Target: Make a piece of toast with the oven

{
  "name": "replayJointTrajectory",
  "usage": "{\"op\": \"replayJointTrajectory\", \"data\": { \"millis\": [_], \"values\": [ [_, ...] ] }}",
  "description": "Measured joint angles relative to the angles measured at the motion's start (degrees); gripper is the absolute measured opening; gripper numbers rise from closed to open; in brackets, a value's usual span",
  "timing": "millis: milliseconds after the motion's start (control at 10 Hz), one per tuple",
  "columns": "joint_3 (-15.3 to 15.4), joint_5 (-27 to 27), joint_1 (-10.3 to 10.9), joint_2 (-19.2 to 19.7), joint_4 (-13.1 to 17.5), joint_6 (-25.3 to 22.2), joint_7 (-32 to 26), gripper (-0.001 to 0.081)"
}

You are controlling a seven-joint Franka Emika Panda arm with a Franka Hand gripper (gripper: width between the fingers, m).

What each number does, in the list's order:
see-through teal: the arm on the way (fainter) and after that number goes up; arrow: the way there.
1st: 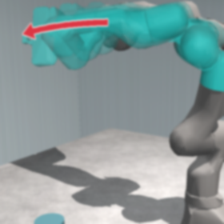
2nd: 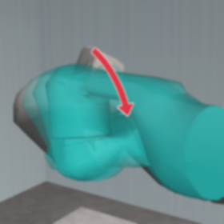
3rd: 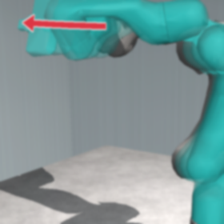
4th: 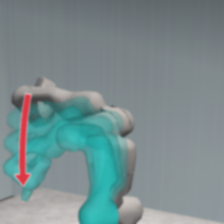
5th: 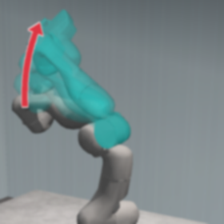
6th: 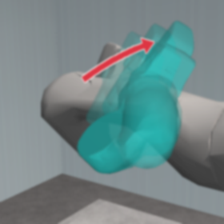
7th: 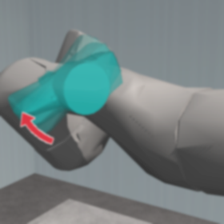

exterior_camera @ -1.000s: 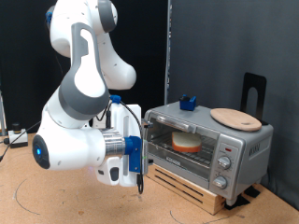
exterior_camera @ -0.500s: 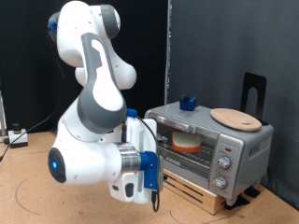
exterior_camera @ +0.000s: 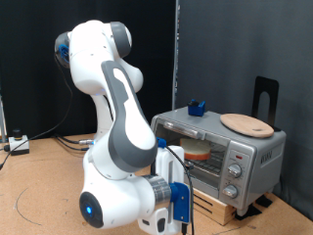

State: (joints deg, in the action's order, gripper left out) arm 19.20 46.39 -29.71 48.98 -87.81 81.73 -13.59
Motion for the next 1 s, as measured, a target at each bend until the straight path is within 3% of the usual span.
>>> {"op": "replayJointTrajectory", "data": {
  "millis": [500,1000],
  "values": [
    [0.7,0.1,2.0,2.5,0.8,2.0,-0.5,0.0808],
    [1.6,0.5,5.2,3.7,-0.9,5.4,-0.6,0.0808]
  ]
}}
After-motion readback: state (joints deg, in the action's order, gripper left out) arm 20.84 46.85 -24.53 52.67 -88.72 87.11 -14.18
